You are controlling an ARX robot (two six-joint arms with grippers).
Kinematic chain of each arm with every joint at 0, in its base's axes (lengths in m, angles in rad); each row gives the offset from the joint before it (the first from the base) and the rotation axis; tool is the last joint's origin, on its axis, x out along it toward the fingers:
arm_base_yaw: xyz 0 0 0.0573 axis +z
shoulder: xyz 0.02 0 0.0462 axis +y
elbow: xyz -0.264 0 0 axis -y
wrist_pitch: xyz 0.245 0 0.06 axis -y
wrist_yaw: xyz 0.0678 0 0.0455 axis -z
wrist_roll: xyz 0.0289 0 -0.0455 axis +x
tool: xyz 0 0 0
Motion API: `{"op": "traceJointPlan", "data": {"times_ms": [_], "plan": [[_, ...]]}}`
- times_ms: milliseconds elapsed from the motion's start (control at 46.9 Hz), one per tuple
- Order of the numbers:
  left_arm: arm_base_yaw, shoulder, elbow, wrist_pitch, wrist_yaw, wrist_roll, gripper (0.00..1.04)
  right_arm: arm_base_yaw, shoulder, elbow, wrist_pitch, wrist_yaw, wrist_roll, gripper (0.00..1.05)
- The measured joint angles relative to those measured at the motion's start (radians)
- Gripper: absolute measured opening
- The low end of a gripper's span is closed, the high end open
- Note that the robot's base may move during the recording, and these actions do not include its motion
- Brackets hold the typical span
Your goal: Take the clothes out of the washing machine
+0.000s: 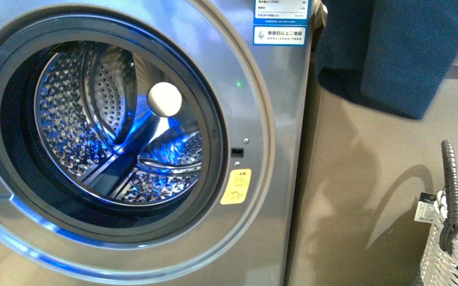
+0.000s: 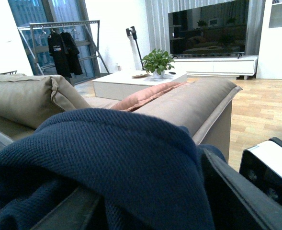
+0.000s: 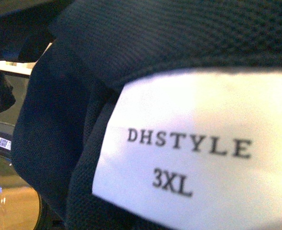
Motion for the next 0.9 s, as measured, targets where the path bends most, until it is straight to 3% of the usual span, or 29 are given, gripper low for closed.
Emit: {"op": "traceJointPlan", "data": {"times_ms": [85, 299, 362, 640, 746, 896], "plan": [[-0.002, 0.000, 0.000, 0.000, 0.005, 0.000, 0.70, -0.026, -0.022, -0.040, 0.022, 0.010, 0.013, 0.12], [-0.002, 0.000, 0.000, 0.000, 0.006, 0.002, 0.99, -0.100, -0.104, -0.133, 0.039, -0.007, 0.039, 0.09], [-0.002, 0.000, 0.000, 0.000, 0.006, 0.002, 0.99, -0.132, -0.136, -0.159, 0.043, -0.021, 0.055, 0.09], [-0.002, 0.000, 0.000, 0.000, 0.006, 0.002, 0.98, -0.452, -0.303, -0.224, 0.020, -0.133, 0.194, 0.09], [-0.002, 0.000, 0.000, 0.000, 0.006, 0.002, 0.98, -0.581, -0.322, -0.200, -0.178, -0.161, 0.189, 0.09], [-0.002, 0.000, 0.000, 0.000, 0.007, 0.002, 0.98, -0.727, -0.303, -0.145, -0.475, -0.177, 0.049, 0.09]]}}
